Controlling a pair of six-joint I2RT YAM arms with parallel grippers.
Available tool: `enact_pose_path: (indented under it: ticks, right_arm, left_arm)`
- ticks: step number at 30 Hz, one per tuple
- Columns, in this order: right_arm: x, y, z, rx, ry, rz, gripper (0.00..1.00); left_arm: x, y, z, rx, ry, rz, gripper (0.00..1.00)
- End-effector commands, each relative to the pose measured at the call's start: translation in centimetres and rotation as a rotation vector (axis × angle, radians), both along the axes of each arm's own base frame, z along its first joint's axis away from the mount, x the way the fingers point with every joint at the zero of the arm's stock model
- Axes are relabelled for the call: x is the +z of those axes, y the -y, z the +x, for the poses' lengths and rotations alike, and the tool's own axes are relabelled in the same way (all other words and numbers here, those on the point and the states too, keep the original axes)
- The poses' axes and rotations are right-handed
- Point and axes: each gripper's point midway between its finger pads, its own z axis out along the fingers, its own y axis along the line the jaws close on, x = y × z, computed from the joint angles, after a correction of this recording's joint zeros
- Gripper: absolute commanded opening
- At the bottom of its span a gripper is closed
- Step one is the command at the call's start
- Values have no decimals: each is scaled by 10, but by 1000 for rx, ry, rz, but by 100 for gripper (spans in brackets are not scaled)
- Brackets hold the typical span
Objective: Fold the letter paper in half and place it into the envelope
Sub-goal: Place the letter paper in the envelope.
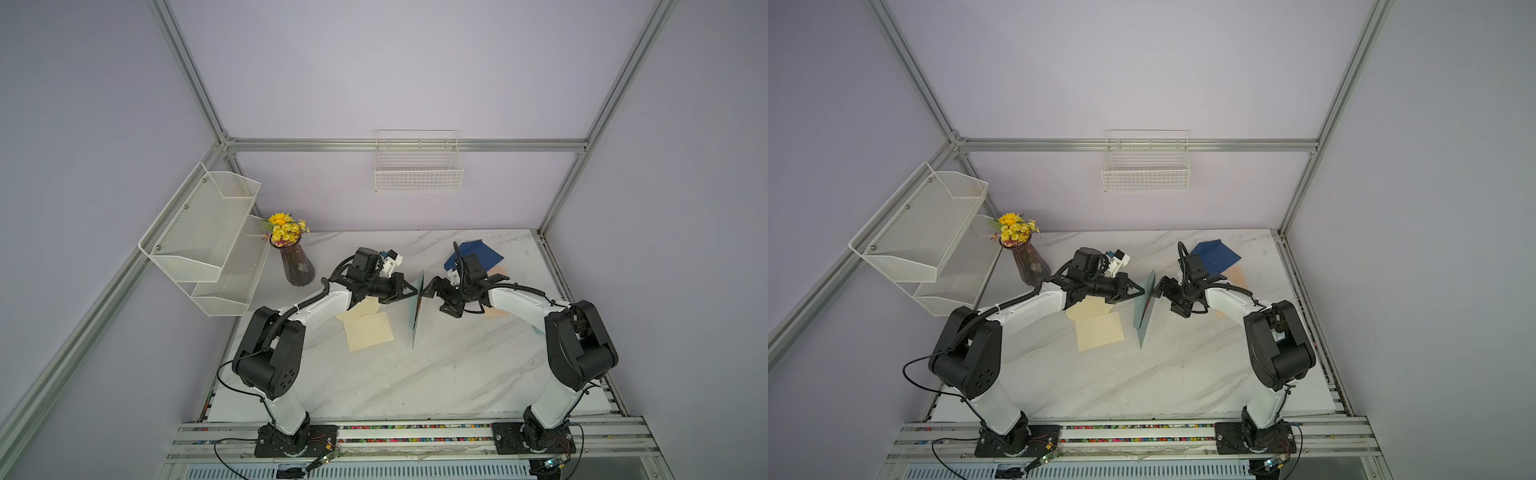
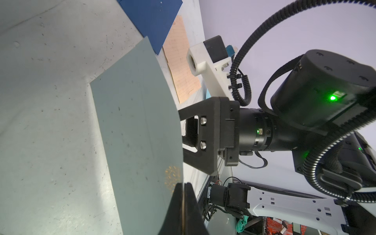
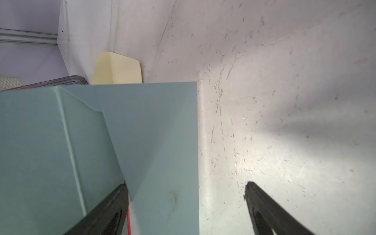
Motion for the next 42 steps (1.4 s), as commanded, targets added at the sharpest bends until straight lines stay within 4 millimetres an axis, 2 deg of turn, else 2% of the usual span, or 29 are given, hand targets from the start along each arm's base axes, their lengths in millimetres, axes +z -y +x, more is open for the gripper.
enact_pose_path:
  ticks: [1, 5, 9, 13, 17, 20, 22, 24, 27, 29, 31, 34, 39, 42]
  right_arm:
    - [1, 0, 3, 11, 6, -23, 91]
    - [21, -8, -3, 22, 34, 32, 92]
    - [27, -22, -21, 54, 33, 60, 94]
    - [13, -38, -40, 69, -1, 65, 94]
    - [-4, -43, -53, 66, -23, 28, 94]
    - [-13, -40, -56, 53, -38, 7, 94]
    - [-12, -40, -54, 56, -33, -3, 94]
    - [4, -43, -47, 65, 7, 8, 94]
    - [42, -47, -39, 77, 94, 34, 95]
    - [63, -45, -39, 73, 122, 37, 96]
    - [76, -40, -40, 61, 140, 34, 96]
    - [84, -31, -47, 33, 148, 36, 96]
    - [85, -13, -58, -22, 156, 7, 96]
    - [74, -1, -68, -50, 120, -34, 97]
  left_arm:
    - [32, 5, 11, -19, 81, -74, 0]
    - [25, 4, 15, -8, 68, -76, 0]
    - [20, 4, 21, 5, 59, -90, 0]
    - [20, 7, 27, 14, 55, -114, 0]
    - [22, 10, 31, 22, 51, -135, 0]
    - [24, 11, 33, 25, 47, -152, 0]
    - [24, 11, 34, 26, 43, -157, 0]
    - [23, 12, 33, 26, 38, -158, 0]
    - [18, 11, 32, 34, 25, -160, 0]
    - [16, 9, 34, 50, 18, -172, 0]
    - [12, 8, 36, 75, 15, -180, 0]
    - [2, 4, 39, 122, 7, -187, 0]
    - [-19, -7, 42, 217, -8, -189, 0]
    - [-31, -13, 40, 264, -8, -176, 0]
